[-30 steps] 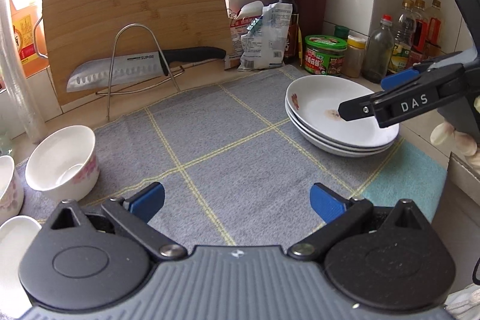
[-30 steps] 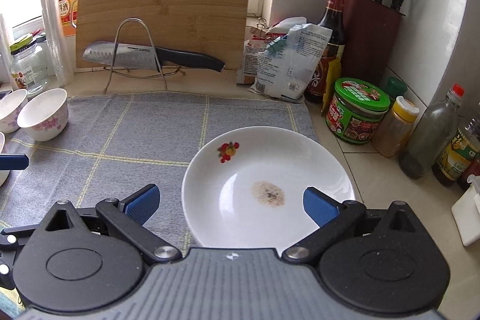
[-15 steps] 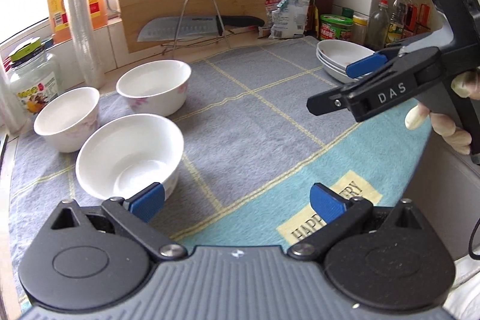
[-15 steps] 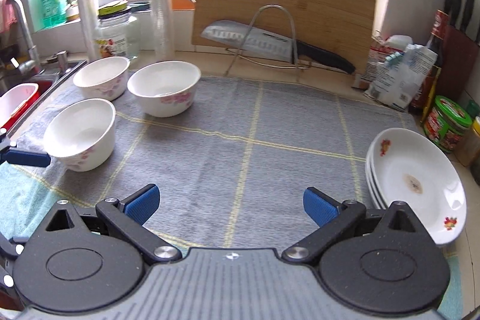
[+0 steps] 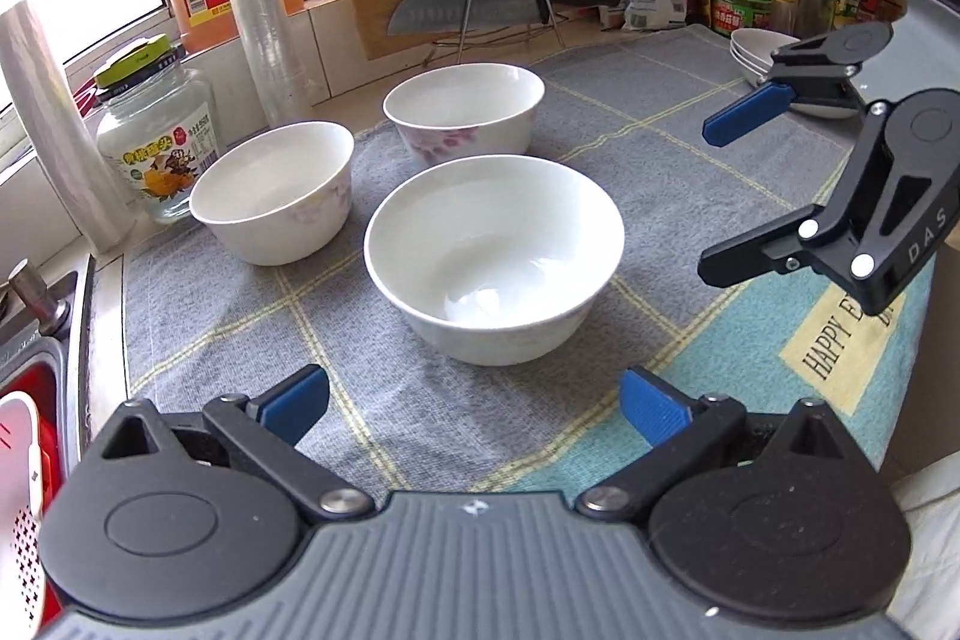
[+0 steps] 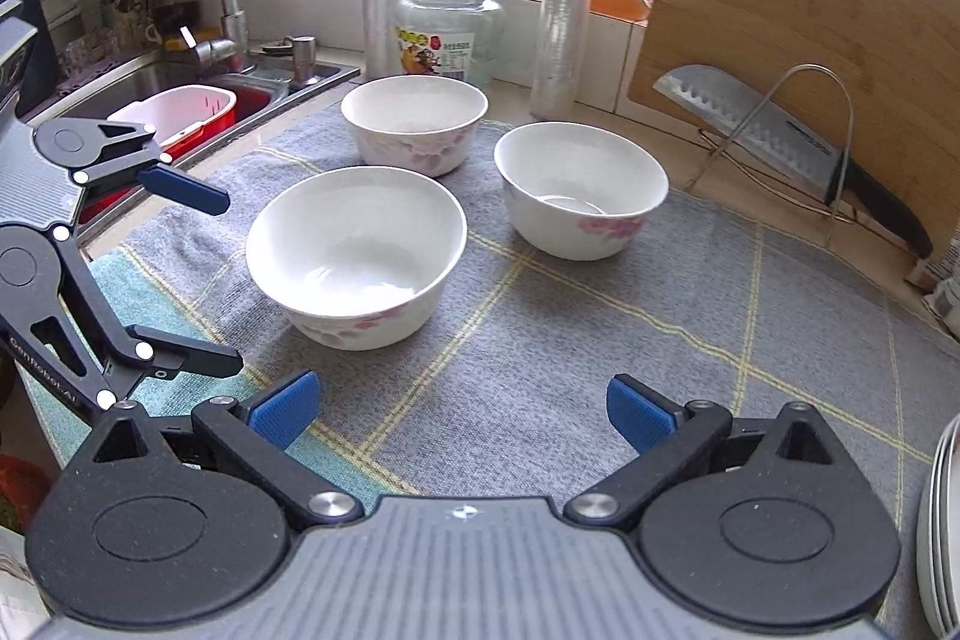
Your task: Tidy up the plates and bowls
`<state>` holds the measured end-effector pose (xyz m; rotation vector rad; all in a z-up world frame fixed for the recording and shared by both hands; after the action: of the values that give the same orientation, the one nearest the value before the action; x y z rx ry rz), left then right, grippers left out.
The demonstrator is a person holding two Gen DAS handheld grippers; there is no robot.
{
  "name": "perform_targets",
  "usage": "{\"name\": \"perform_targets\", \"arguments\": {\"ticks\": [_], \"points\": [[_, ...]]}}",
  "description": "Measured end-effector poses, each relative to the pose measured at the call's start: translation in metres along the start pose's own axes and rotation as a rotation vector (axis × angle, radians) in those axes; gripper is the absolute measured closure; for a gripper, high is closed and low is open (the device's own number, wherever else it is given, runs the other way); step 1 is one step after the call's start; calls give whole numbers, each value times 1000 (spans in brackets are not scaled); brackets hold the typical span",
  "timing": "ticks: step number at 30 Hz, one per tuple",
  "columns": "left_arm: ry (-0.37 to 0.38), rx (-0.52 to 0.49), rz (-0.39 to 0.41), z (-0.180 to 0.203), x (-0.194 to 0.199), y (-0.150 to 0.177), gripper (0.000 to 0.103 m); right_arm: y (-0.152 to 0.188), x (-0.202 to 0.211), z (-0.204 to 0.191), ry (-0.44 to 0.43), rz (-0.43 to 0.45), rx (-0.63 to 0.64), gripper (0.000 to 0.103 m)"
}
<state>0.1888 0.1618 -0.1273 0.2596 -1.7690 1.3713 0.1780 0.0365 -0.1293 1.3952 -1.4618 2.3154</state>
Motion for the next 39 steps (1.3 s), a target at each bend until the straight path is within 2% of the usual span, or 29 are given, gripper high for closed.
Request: {"name": "perform_targets", "arguments": {"ticks": [9, 16, 21, 26, 32, 39], "points": [[53, -91, -31, -19, -22, -7, 1, -18, -26, -13, -67, -33, 103, 0], [146, -206, -58, -20, -28, -9, 2, -26, -40, -24, -130, -63, 216, 0], [203, -217, -47, -22, -31, -13, 5, -32, -47, -27, -152, -79, 279, 3], [242, -259, -32, -15, -33, -16, 13, -36, -49, -27, -172, -90, 314, 10], [265, -330, -13, -9, -30, -20, 16, -39, -49, -30, -195, -97, 364, 14], [280, -354, -5, -5, -30, -22, 18, -41, -48, -31, -209, -99, 402, 17]]}}
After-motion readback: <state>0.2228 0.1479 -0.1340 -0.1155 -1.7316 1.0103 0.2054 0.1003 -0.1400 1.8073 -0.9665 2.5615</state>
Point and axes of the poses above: each gripper's, at about its wrist camera, not at the fingertips, and x roughly against the way its jaws point, z to its right, y to its underside, the point moved 8 cm from there along -x, roughly the way its jaws point, and after that the axes turned 8 degrees about x, right-handed, at the moved point
